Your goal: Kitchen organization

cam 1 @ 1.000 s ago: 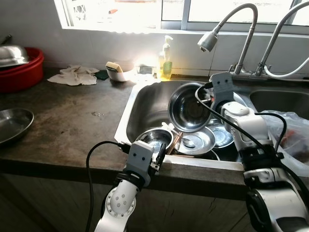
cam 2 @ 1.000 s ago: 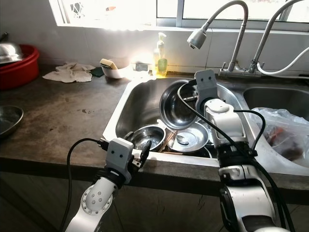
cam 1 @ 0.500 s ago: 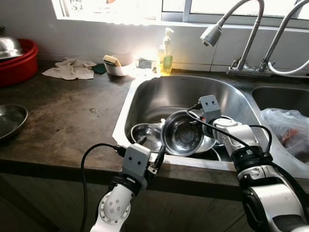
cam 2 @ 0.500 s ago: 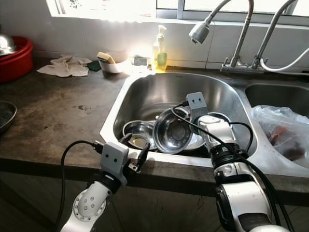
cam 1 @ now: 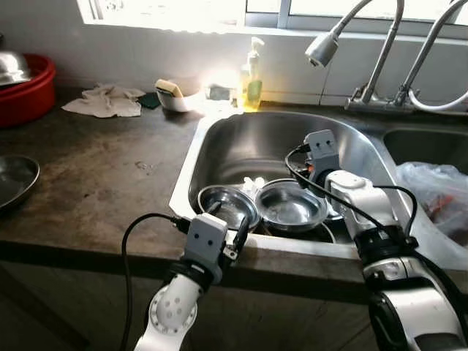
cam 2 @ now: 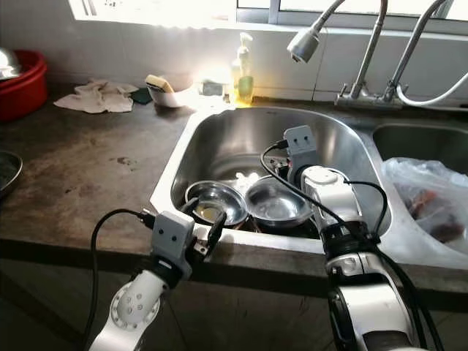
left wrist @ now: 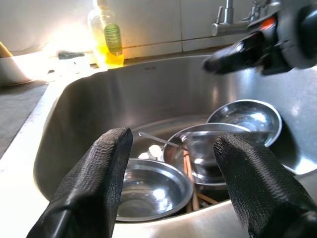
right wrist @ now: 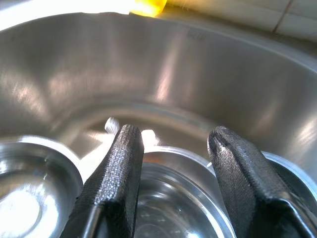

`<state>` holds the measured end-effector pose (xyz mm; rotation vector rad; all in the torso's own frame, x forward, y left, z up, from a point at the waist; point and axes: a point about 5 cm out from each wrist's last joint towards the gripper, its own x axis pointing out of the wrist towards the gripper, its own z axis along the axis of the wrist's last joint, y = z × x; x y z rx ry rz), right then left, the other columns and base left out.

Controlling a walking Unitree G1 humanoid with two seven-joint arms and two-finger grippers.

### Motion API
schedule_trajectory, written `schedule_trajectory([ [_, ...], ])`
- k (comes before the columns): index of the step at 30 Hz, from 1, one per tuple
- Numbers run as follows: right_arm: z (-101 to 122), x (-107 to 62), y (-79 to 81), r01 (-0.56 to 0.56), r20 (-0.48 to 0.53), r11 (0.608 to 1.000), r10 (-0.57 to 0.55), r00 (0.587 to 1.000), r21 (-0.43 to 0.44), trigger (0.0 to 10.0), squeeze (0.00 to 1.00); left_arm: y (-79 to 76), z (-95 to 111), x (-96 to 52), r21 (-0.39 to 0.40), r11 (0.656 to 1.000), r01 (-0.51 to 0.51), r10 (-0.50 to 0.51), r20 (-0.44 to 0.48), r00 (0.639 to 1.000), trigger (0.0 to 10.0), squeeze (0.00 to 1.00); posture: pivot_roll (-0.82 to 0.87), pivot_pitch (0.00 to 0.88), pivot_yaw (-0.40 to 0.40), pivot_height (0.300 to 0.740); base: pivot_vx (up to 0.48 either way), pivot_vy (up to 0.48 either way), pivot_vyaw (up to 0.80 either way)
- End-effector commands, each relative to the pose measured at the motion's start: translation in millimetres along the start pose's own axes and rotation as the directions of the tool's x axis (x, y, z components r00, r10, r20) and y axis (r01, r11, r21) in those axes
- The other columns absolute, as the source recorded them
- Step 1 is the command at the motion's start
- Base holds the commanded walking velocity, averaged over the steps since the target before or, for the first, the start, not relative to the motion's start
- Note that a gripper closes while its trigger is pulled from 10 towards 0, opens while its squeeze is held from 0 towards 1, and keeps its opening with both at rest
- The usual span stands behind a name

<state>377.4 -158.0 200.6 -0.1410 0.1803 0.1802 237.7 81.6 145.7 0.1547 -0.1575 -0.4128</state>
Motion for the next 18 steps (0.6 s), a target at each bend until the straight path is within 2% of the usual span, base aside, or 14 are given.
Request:
schedule_trajectory([
  [1,9.6,-7.8,-3.3,0.033,0.077,0.999,-0.035,0.996,0.019,10.0,0.00,0.3,-4.6,1.6,-0.004,1.000,-0.006,0.006,-0.024,1.000,10.0,0.00,0.20,0.061,-0.057,0.740,0.000,0.000,0.00],
  [4,13.3,-19.5,-5.1,0.076,0.138,0.997,-0.079,0.987,0.026,10.0,0.00,0.6,-4.4,3.6,-0.001,1.000,-0.007,0.007,-0.020,1.000,10.0,0.00,0.19,0.053,-0.057,0.740,0.000,0.000,0.00],
  [5,14.5,-28.4,-5.0,0.093,0.161,0.996,-0.092,0.983,-0.001,10.0,0.00,0.4,-4.1,4.7,0.003,1.000,-0.005,0.005,-0.018,1.000,10.0,0.00,0.19,0.052,-0.055,0.740,0.000,0.000,0.00],
  [7,15.7,-33.1,-4.9,0.100,0.180,0.995,-0.096,0.979,-0.010,10.0,0.00,0.7,-4.4,5.3,0.002,1.000,-0.006,0.006,-0.018,1.000,10.0,0.00,0.18,0.044,-0.050,0.740,0.000,0.000,0.00],
  [8,19.6,-45.6,-6.0,0.127,0.236,0.992,-0.125,0.964,0.008,10.0,0.00,0.7,-4.8,6.3,0.001,1.000,-0.007,0.007,-0.016,1.000,10.0,0.00,0.18,0.041,-0.048,0.740,0.000,0.000,0.00],
  [10,21.1,-53.1,-5.7,0.143,0.269,0.990,-0.141,0.953,0.015,10.0,0.00,0.8,-5.5,7.3,0.001,1.000,-0.007,0.007,-0.016,1.000,10.0,0.00,0.17,0.033,-0.046,0.740,0.000,0.000,0.00],
  [12,23.8,-67.2,-2.6,0.175,0.344,0.984,-0.153,0.926,-0.035,10.0,0.00,1.0,-5.8,8.7,0.006,1.000,-0.008,0.008,-0.015,1.000,10.0,0.00,0.17,0.026,-0.040,0.740,0.000,0.000,0.00],
  [13,24.6,-71.4,-1.8,0.186,0.363,0.982,-0.159,0.918,-0.040,10.0,0.00,1.0,-5.7,9.1,0.006,1.000,-0.007,0.007,-0.014,1.000,10.0,0.00,0.17,0.024,-0.040,0.740,0.000,0.000,0.00],
  [15,22.8,-82.5,0.1,0.208,0.389,0.978,-0.194,0.901,0.006,10.0,0.00,0.8,-5.2,10.2,0.010,1.000,-0.004,0.004,-0.012,1.000,10.0,0.00,0.16,0.023,-0.035,0.740,0.000,0.000,0.00],
  [17,19.2,-91.0,3.8,0.211,0.408,0.978,-0.191,0.893,-0.003,10.0,0.00,1.7,-7.4,11.5,0.065,0.998,-0.007,0.010,-0.037,0.999,10.0,0.00,0.16,0.019,-0.035,0.740,0.000,0.000,0.00],
  [18,18.1,-94.9,5.8,0.215,0.425,0.976,-0.187,0.886,-0.018,10.0,0.00,1.7,-8.2,11.5,0.053,0.999,-0.010,0.012,-0.041,0.999,10.0,0.00,0.16,0.016,-0.034,0.740,0.000,0.000,0.00],
])
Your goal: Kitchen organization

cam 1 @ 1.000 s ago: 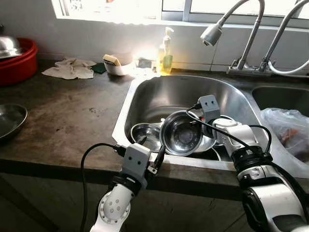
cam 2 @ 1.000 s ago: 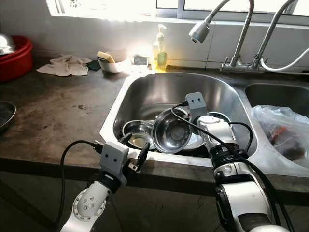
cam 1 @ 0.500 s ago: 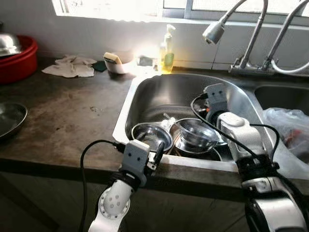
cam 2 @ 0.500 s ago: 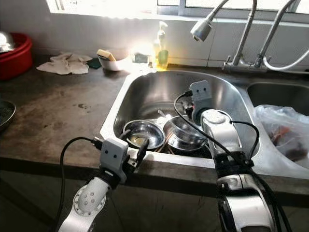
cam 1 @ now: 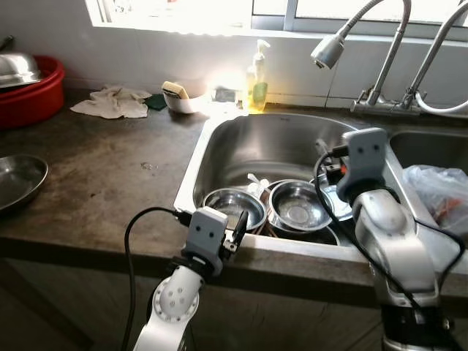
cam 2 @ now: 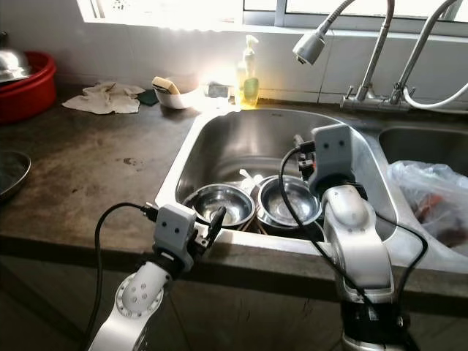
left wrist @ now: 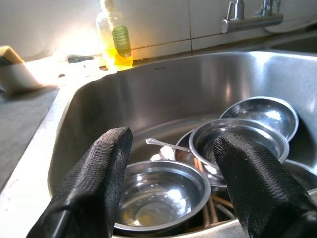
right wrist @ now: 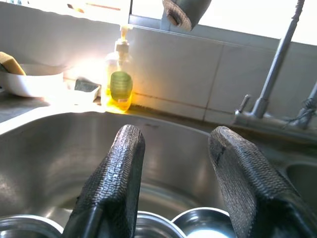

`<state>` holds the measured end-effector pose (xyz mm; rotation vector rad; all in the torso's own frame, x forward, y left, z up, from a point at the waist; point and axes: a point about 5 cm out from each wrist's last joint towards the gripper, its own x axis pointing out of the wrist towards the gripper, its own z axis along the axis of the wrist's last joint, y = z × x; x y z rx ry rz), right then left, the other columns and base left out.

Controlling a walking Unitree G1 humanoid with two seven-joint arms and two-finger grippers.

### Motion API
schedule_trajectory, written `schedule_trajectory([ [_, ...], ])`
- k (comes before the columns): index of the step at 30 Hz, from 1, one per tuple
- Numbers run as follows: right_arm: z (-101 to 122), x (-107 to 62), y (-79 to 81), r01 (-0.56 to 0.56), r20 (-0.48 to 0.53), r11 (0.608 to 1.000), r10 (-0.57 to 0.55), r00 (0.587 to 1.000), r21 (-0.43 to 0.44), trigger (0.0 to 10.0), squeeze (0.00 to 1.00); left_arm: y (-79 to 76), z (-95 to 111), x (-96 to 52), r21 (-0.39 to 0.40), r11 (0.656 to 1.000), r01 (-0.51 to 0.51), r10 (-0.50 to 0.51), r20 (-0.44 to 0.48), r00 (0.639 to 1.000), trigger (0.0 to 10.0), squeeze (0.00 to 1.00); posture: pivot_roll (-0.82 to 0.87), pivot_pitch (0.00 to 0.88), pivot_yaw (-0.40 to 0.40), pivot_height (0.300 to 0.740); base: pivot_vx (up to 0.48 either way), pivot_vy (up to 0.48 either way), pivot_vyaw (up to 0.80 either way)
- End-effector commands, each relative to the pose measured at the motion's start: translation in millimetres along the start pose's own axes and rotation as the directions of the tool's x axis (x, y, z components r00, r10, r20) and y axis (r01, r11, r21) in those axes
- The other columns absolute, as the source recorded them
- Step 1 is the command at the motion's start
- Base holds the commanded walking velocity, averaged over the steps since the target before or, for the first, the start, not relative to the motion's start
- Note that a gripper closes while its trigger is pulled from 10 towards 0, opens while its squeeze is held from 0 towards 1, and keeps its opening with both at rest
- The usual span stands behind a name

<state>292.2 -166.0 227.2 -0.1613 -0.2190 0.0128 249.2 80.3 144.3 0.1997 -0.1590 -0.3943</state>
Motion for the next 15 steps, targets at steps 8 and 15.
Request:
schedule_trajectory([
  [8,0.0,-48.9,10.7,0.034,0.043,0.999,-0.033,0.999,-0.009,10.0,0.00,-1.1,-3.7,-1.8,-0.022,1.000,0.005,-0.005,-0.021,1.000,10.0,0.00,0.15,0.005,-0.020,0.740,0.000,0.000,0.00],
  [15,-9.9,-56.4,16.1,0.056,0.013,0.998,-0.056,0.998,0.008,10.0,0.00,-3.7,-6.8,-0.5,-0.030,0.999,0.014,-0.015,-0.030,0.999,10.0,0.00,0.15,0.000,-0.016,0.740,0.000,0.000,0.12],
])
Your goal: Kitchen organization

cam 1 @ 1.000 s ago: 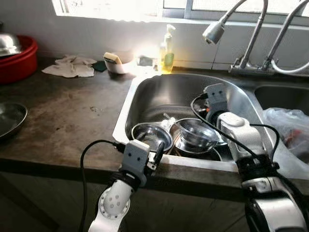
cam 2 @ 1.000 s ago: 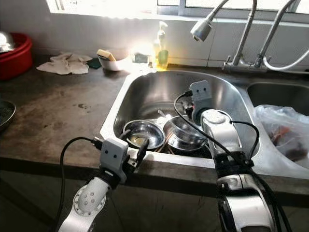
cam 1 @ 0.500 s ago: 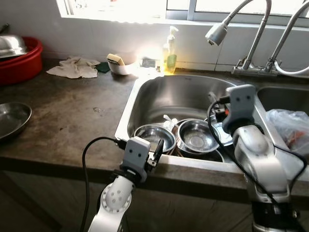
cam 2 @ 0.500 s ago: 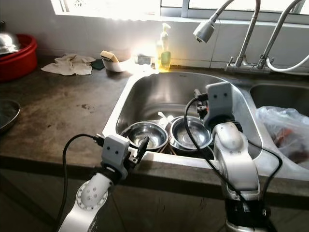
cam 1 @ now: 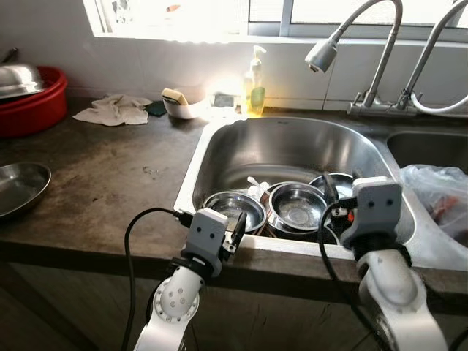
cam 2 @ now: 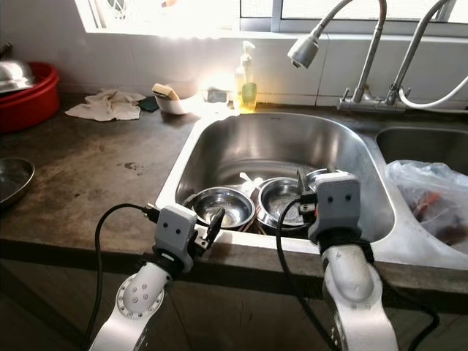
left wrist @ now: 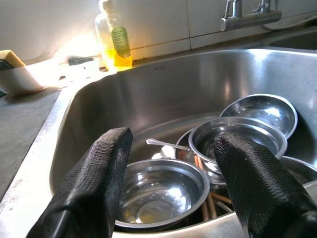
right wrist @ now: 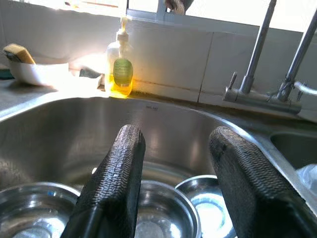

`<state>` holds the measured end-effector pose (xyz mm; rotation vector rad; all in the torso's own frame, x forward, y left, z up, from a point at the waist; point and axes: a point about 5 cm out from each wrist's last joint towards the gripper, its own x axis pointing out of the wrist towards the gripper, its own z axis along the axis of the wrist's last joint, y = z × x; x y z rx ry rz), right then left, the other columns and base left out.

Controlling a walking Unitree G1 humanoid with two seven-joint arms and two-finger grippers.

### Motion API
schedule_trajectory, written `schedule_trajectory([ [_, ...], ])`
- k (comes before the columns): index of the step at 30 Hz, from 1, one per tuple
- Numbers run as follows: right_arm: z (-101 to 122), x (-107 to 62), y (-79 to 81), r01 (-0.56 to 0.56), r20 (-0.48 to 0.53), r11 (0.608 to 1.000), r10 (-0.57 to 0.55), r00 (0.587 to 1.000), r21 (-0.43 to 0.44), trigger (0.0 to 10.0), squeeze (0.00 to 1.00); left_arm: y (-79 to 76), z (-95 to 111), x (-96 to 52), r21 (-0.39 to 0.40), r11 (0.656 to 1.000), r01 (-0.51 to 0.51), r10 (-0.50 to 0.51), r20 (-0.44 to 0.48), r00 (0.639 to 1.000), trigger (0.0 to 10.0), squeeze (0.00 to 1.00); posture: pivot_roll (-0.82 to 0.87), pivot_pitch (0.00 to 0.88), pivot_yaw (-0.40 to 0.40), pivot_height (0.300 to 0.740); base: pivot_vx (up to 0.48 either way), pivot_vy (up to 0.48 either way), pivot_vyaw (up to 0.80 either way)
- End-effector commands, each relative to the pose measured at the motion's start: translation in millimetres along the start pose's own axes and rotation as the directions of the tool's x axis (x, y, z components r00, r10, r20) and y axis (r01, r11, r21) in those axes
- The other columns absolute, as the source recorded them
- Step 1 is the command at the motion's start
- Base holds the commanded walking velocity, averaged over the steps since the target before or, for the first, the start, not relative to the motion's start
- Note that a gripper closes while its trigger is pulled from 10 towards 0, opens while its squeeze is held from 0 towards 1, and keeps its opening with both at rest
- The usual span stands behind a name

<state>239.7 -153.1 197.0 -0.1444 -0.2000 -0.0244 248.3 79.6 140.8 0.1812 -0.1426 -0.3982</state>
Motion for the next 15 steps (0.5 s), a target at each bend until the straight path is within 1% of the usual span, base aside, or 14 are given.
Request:
schedule_trajectory([
  [1,5.4,2.1,-1.4,0.024,0.036,1.000,-0.024,0.999,0.000,10.0,0.00,-1.8,-3.5,0.8,-0.006,1.000,0.010,-0.010,-0.017,1.000,10.0,0.00,0.15,0.000,-0.014,0.740,0.000,0.304,0.80],
  [6,5.2,6.5,-2.5,0.036,0.037,0.999,-0.036,0.999,0.004,10.0,0.00,-0.5,-3.3,1.4,0.002,1.000,0.006,-0.006,-0.017,1.000,10.0,0.00,0.15,0.000,-0.017,0.740,0.000,0.333,0.80],
  [9,5.0,9.7,-2.4,0.038,0.039,0.999,-0.038,0.999,0.007,10.0,0.00,0.7,-3.8,1.1,0.006,1.000,0.002,-0.002,-0.019,1.000,10.0,0.00,0.16,0.000,-0.020,0.740,0.000,0.416,0.80],
  [15,4.5,13.1,-0.4,0.032,0.030,0.999,-0.033,0.999,0.037,10.0,0.00,-0.1,-4.9,0.7,0.010,1.000,0.007,-0.007,-0.024,1.000,10.0,0.00,0.16,0.000,-0.019,0.740,0.000,0.443,0.00],
])
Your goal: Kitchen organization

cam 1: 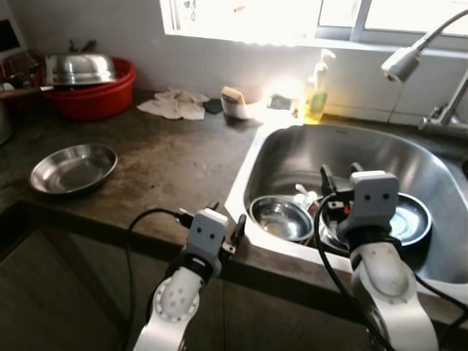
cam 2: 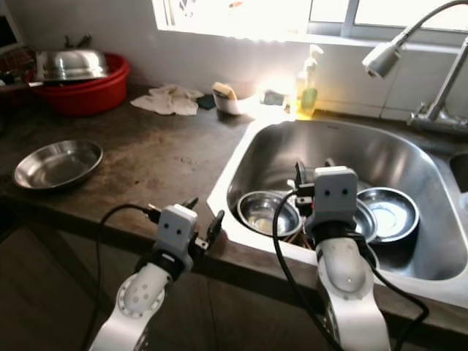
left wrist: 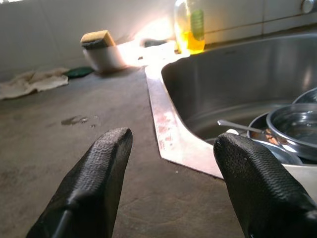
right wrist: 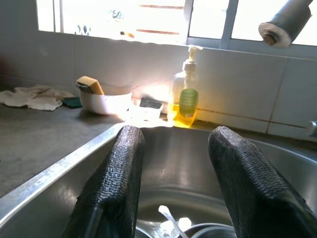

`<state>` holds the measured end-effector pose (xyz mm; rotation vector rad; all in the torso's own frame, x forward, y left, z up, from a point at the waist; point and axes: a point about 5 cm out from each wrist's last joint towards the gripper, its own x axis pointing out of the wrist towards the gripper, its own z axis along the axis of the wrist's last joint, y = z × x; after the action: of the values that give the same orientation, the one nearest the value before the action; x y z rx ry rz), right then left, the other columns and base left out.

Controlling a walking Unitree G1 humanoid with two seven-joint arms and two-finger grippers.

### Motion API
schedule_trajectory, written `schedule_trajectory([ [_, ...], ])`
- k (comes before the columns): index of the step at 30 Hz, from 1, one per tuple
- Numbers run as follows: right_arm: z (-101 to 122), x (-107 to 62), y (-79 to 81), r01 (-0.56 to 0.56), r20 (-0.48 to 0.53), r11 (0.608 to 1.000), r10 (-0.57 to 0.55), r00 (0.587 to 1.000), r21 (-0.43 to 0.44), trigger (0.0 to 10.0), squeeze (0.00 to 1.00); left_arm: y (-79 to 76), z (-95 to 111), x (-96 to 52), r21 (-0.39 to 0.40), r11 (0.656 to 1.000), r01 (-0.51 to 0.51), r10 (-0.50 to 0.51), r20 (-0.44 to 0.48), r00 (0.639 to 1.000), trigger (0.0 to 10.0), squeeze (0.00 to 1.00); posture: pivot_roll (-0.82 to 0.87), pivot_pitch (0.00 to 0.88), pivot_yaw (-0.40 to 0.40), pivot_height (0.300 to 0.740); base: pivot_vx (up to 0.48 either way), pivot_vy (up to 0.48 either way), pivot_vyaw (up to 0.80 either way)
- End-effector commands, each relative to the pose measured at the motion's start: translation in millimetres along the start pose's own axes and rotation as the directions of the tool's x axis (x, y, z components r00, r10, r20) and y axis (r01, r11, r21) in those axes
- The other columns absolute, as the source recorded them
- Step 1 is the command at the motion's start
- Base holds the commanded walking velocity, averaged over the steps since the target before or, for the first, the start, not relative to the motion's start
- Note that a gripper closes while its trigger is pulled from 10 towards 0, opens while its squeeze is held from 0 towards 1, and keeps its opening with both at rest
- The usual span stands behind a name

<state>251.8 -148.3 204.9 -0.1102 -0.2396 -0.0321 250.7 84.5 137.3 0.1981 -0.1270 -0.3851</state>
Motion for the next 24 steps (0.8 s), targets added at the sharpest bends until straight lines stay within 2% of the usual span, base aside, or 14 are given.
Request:
schedule_trajectory([
  [1,-1.6,0.3,-3.7,0.013,-0.010,1.000,-0.012,1.000,0.011,10.0,0.00,-4.6,-0.1,1.0,-0.004,1.000,0.017,-0.017,-0.004,1.000,10.0,0.00,0.16,0.000,-0.019,0.740,0.000,0.469,0.00],
  [6,0.0,1.8,-0.8,-0.007,0.004,1.000,0.007,1.000,0.001,10.0,0.00,-4.3,-0.4,0.6,-0.004,1.000,0.019,-0.019,-0.003,1.000,10.0,0.00,0.16,0.000,-0.017,0.740,0.000,0.469,0.11],
  [18,4.2,8.2,3.8,-0.026,0.024,0.999,0.025,0.999,0.021,10.0,0.00,-2.3,0.9,1.8,-0.001,1.000,0.011,-0.011,0.001,1.000,10.0,0.00,0.16,0.000,-0.017,0.740,0.000,0.457,0.80],
  [24,7.5,12.2,3.8,-0.029,0.037,0.999,0.028,0.999,0.021,10.0,0.00,-0.9,2.8,2.4,0.011,1.000,-0.001,0.001,0.012,1.000,10.0,0.00,0.16,0.000,-0.017,0.740,0.000,0.000,0.80],
])
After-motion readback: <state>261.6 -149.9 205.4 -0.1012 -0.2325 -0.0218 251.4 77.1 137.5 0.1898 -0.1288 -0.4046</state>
